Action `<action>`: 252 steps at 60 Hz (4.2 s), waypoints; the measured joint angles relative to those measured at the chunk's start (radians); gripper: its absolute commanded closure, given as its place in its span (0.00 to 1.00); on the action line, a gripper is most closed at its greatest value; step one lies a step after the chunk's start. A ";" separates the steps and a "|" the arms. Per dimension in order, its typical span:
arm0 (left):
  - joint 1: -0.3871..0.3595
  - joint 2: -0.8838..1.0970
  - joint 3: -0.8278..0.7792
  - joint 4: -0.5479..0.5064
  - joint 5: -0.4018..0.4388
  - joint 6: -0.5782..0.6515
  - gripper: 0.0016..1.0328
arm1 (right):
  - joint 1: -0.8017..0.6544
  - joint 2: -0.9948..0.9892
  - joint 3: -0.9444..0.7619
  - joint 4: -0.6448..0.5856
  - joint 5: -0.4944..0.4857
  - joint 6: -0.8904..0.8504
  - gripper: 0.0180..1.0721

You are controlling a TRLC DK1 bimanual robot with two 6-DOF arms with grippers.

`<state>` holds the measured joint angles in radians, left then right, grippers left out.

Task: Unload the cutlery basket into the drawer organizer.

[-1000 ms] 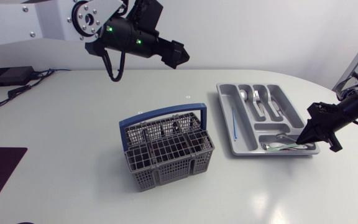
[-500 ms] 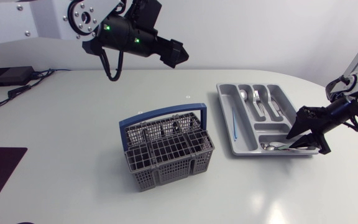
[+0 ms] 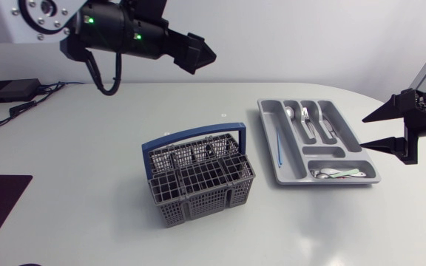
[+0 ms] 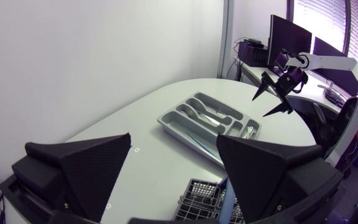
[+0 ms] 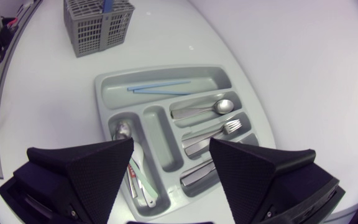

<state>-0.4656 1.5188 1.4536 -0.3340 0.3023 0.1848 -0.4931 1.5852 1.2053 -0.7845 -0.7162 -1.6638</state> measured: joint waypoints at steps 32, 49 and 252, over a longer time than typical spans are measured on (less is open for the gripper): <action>0.011 -0.386 -0.384 -0.119 -0.076 0.099 0.73 | 0.291 -0.470 -0.488 0.425 -0.038 0.576 0.95; -0.070 -0.560 -0.622 -0.231 -0.077 0.153 0.97 | 0.665 -0.463 -0.619 0.687 0.138 0.851 0.95; 0.322 -0.735 -0.882 0.017 -0.022 0.265 0.26 | 0.819 -0.840 -0.737 0.761 0.479 1.144 0.87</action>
<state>-0.1440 0.7834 0.5716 -0.3172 0.2806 0.4500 0.3264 0.7448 0.4679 -0.0235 -0.2371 -0.5194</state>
